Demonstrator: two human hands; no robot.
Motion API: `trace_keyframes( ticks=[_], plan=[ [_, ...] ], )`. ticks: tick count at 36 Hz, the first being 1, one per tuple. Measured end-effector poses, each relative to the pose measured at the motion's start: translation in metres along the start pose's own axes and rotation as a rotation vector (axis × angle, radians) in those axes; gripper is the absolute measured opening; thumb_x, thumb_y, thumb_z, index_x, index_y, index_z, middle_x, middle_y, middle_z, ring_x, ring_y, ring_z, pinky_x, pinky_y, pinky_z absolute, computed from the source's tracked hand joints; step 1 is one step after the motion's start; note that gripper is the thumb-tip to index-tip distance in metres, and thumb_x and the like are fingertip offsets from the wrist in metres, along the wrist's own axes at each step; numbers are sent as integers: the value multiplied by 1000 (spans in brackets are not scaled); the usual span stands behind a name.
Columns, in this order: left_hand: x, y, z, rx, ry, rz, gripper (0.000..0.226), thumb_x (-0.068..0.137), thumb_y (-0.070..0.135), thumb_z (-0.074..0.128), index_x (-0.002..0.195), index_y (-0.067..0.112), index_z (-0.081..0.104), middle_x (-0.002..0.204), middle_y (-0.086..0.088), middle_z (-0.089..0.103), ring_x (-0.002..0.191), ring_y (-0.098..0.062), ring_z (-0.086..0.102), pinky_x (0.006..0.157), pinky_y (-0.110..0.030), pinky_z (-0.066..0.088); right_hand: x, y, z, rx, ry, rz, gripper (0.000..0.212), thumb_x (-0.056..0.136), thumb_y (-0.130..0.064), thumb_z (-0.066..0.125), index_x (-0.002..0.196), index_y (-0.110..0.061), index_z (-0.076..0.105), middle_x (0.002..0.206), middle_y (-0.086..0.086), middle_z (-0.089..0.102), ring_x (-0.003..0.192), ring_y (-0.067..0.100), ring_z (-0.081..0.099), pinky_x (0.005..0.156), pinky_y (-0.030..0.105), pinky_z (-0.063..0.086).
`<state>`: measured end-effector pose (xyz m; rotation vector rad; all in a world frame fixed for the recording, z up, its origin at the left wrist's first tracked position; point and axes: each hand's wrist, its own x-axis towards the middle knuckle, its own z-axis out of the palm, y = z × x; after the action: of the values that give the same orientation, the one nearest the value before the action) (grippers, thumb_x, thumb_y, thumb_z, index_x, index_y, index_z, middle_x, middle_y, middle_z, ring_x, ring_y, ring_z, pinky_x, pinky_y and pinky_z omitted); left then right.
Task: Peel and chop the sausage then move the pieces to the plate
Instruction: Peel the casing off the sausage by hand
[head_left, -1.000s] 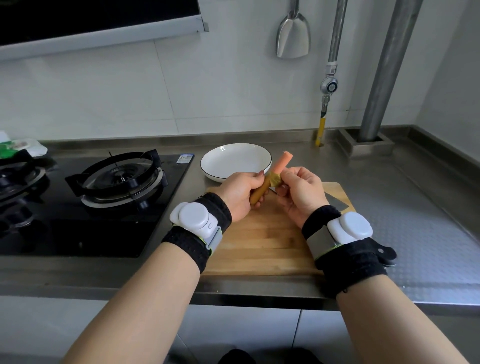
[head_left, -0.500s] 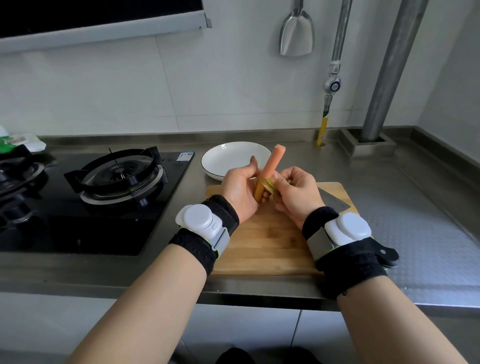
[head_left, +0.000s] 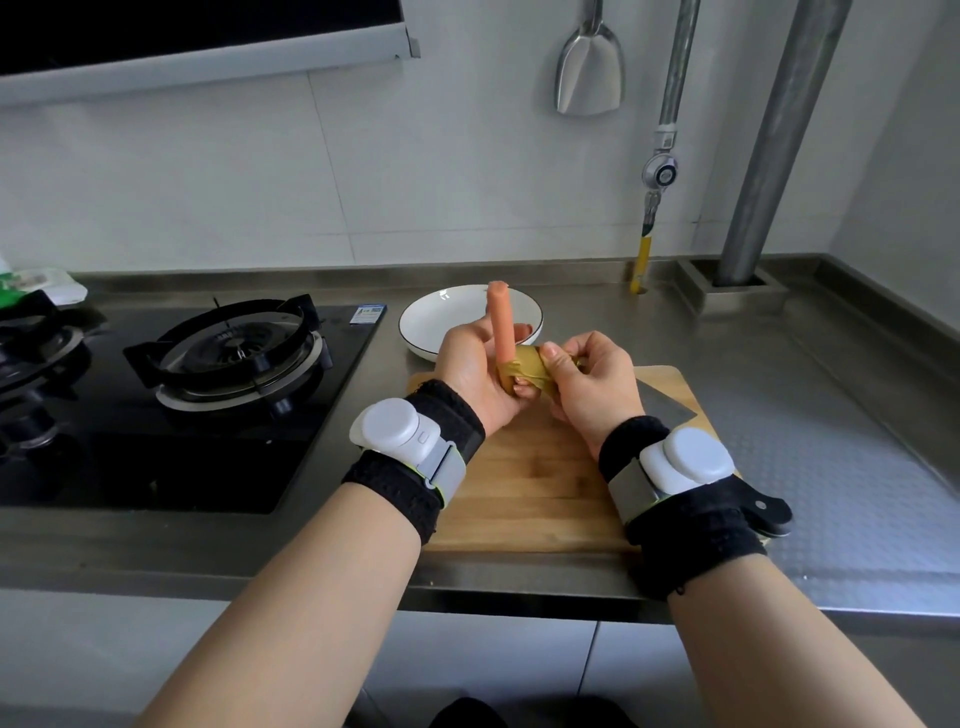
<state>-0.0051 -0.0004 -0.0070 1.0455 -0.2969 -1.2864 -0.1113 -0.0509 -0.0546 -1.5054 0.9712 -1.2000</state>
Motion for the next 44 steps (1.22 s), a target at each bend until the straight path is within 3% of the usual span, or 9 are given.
trace_keyframes(
  ticks=[5, 9, 12, 16, 18, 24, 27, 34, 44],
  plan=[
    [-1, 2, 6, 159, 61, 89, 36, 97, 42, 51, 120, 14, 58, 88, 3, 57, 57, -16, 51, 49, -24, 21, -1, -4, 0, 154, -80, 123, 23, 96, -26, 66, 90, -6, 57, 66, 8, 53, 52, 19, 49, 44, 29, 45],
    [-2, 6, 2, 312, 103, 134, 14, 88, 22, 59, 77, 13, 62, 76, -3, 56, 53, -20, 45, 50, -26, 22, -2, -10, -2, 363, -247, 222, 44, 91, -47, 66, 98, -4, 60, 80, 17, 55, 62, 25, 48, 42, 24, 32],
    [1, 3, -1, 391, 61, 213, 46, 84, 5, 55, 40, 18, 55, 42, 1, 46, 43, -18, 40, 52, -25, 26, -5, -10, -3, 300, -287, 182, 34, 84, -31, 78, 94, -3, 63, 71, 15, 56, 56, 20, 45, 43, 24, 33],
    [3, -1, -6, 330, 14, 250, 11, 94, 4, 57, 84, 0, 59, 44, -3, 49, 38, -14, 48, 54, -26, 42, -7, -7, -4, 321, -228, 123, 19, 87, -3, 73, 78, -9, 57, 63, 11, 52, 52, 17, 44, 44, 23, 35],
    [5, -3, -10, 326, 10, 230, 22, 94, 15, 61, 104, -5, 59, 63, -12, 56, 55, -22, 58, 66, -33, 53, -7, -8, -4, 337, -197, 75, 21, 88, -1, 70, 76, -10, 56, 66, 12, 55, 53, 20, 49, 48, 26, 40],
    [-2, 0, -14, 363, -182, 52, 44, 85, 43, 70, 109, 6, 63, 94, -16, 60, 81, -32, 64, 75, -43, 57, -8, -12, -3, 338, -110, -17, 22, 88, 2, 70, 77, -11, 55, 65, 8, 57, 48, 14, 52, 42, 23, 43],
    [-1, -1, -20, 398, -262, 98, 39, 88, 24, 70, 122, 9, 60, 103, -19, 58, 88, -35, 61, 73, -46, 56, -9, -14, -4, 380, -76, -21, 24, 87, 5, 70, 77, -9, 54, 61, 4, 55, 41, 6, 50, 38, 19, 40],
    [0, 2, -30, 587, -390, 195, 63, 91, -8, 55, 143, 26, 45, 75, -5, 56, 68, -25, 54, 55, -32, 45, -7, -12, -5, 331, -73, -7, 14, 86, -1, 73, 77, -10, 67, 59, -1, 62, 46, 11, 50, 43, 21, 40],
    [-3, 8, -29, 617, -422, 121, 61, 71, -10, 58, 126, 15, 57, 89, -15, 53, 62, -24, 55, 53, -33, 49, -5, -8, -5, 358, -83, 12, 19, 86, 1, 72, 75, -13, 67, 58, -1, 64, 45, 14, 48, 44, 22, 38]
  ],
)
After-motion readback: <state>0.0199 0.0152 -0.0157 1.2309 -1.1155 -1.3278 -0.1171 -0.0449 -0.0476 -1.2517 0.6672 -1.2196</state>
